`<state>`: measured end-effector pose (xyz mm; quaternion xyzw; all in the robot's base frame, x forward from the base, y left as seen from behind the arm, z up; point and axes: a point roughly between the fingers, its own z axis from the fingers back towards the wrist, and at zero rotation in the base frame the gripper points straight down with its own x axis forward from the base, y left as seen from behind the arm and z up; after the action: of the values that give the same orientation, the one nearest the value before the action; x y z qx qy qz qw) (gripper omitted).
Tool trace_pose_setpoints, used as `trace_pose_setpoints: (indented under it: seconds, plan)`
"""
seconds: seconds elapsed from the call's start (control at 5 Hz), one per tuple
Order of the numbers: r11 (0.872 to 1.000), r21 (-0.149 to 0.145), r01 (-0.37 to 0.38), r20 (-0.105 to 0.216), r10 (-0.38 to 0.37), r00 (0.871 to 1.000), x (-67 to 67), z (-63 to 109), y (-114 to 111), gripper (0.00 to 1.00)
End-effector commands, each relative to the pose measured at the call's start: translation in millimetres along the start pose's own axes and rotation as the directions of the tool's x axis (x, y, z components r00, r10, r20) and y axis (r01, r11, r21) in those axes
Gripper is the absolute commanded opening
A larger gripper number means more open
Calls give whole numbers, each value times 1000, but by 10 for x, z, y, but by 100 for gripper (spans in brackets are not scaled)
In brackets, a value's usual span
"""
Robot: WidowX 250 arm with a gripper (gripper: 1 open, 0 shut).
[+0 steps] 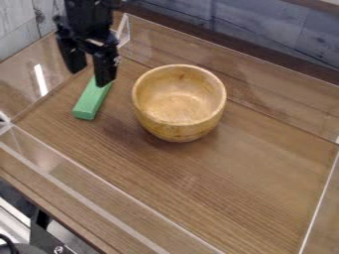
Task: Put green stick into wooden bowl
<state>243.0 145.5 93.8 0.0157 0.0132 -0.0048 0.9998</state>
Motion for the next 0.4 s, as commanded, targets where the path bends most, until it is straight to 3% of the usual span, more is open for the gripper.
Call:
trace_pose_setpoints:
  seconds: [0.0, 0.2]
  plan:
    - [999, 41, -10, 42, 9, 999, 79, -8, 183, 100]
    - [999, 45, -26, 48, 24, 999, 112, -137, 237, 100]
